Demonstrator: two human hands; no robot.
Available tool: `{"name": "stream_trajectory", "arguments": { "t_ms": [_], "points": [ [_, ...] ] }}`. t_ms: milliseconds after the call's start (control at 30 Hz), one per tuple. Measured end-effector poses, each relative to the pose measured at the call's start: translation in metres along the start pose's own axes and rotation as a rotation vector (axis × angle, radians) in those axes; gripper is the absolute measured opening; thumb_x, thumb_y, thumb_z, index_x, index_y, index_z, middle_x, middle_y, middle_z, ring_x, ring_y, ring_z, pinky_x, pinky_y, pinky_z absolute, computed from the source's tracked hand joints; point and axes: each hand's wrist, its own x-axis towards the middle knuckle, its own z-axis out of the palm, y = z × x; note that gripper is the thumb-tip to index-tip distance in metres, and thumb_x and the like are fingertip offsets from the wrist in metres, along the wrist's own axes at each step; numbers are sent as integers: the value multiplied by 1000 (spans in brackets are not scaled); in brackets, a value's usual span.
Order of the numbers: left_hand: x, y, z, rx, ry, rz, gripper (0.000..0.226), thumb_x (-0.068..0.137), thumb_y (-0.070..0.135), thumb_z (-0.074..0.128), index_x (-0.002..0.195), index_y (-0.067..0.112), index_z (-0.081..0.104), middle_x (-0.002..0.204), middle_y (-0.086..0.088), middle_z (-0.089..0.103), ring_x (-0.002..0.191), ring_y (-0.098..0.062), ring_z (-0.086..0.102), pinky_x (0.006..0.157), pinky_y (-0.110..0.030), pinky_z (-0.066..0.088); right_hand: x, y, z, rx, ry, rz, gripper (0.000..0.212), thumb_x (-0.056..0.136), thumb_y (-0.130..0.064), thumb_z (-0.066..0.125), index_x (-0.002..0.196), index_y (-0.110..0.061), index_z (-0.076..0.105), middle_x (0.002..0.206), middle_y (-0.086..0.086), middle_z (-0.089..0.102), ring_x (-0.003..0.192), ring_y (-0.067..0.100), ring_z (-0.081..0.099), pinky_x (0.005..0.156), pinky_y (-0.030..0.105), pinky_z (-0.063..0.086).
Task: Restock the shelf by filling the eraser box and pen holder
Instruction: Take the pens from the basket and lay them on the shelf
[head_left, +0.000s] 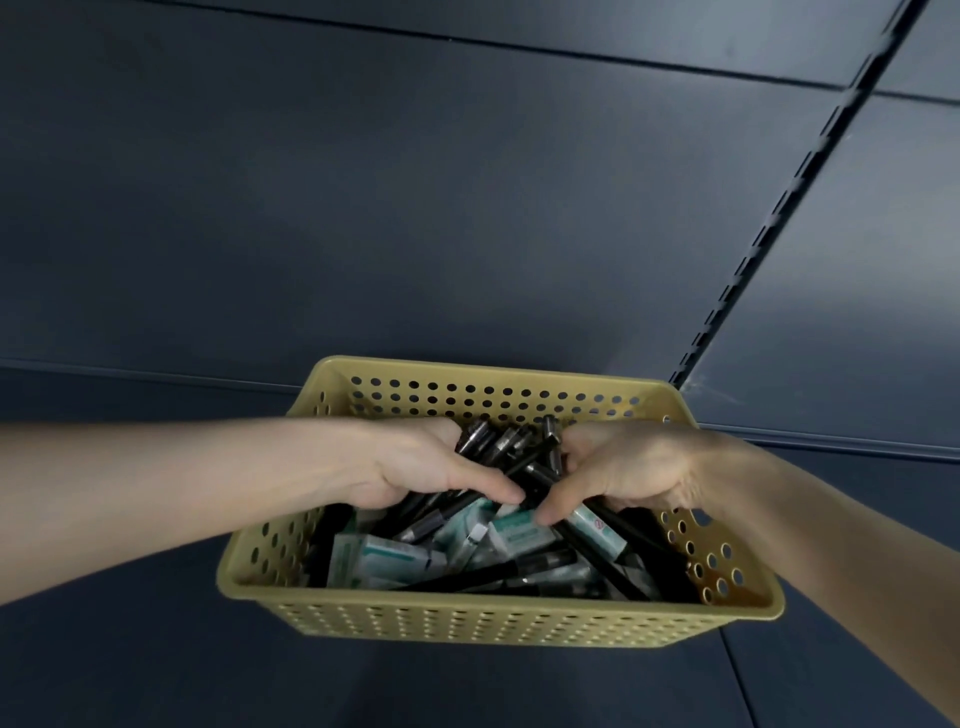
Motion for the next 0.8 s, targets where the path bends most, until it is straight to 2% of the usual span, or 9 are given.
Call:
{"name": "stream_trajectory", "arguments": {
  "t_ms": [133,167,233,300,400,467,567,667,800],
  "points": [
    [3,-6,3,-98,82,80,56,56,36,85,105,17,67,108,-2,70,107,-18,62,100,-38,45,-3,1,-2,112,32,-105,14,83,-1,64,83,-13,57,67,-13,68,69,-2,65,65,14,51],
    [4,-7,2,-117,109,104,61,51,38,86,105,16,67,106,-1,71,105,-18,63,100,-38,45,-2,3,-2,139,38,-145,14,81,-1,66,84,-13,59,70,-12,70,76,1,66,71,15,51],
    [3,-5,0,-138,123,182,39,65,25,84,97,7,69,98,-7,72,97,-20,66,95,-33,47,2,3,-1,187,70,-194,25,76,-4,73,98,-8,63,94,-1,72,98,12,65,89,24,48],
    [-2,1,-2,-169,139,269,15,79,12,74,80,-1,66,77,-8,69,79,-18,64,81,-30,46,4,5,-2,212,92,-224,34,73,-11,77,103,-3,62,102,3,71,104,13,63,98,27,43],
    [-8,6,-6,-220,235,390,18,83,16,71,81,-1,65,72,-8,66,74,-15,63,82,-32,47,-3,2,-1,290,79,-356,6,87,-10,61,88,-5,64,83,-4,70,86,5,64,84,22,45],
    [-12,8,-8,-233,284,463,12,83,17,70,80,7,65,76,-10,69,78,-17,66,82,-29,51,-8,0,0,401,67,-443,12,89,-9,54,93,-4,64,88,1,71,84,9,64,77,22,49],
    [-18,14,-8,-269,355,561,13,86,16,67,85,5,61,70,-5,66,70,-13,64,71,-21,51,-11,-2,1,384,70,-510,23,88,-16,54,104,-2,63,102,13,68,91,17,63,84,29,51],
    [-20,19,-10,-351,436,617,19,88,15,64,91,-3,58,67,-4,63,65,-14,62,64,-21,51,-13,-9,4,389,83,-516,26,84,-22,56,103,-5,62,98,12,69,94,20,65,89,37,52],
    [-21,26,-13,-517,480,632,13,89,15,62,94,4,58,68,1,60,65,-12,60,63,-26,53,-17,-22,9,467,139,-573,19,88,-21,52,91,-6,64,95,10,69,89,17,66,79,31,55]
  ]
}}
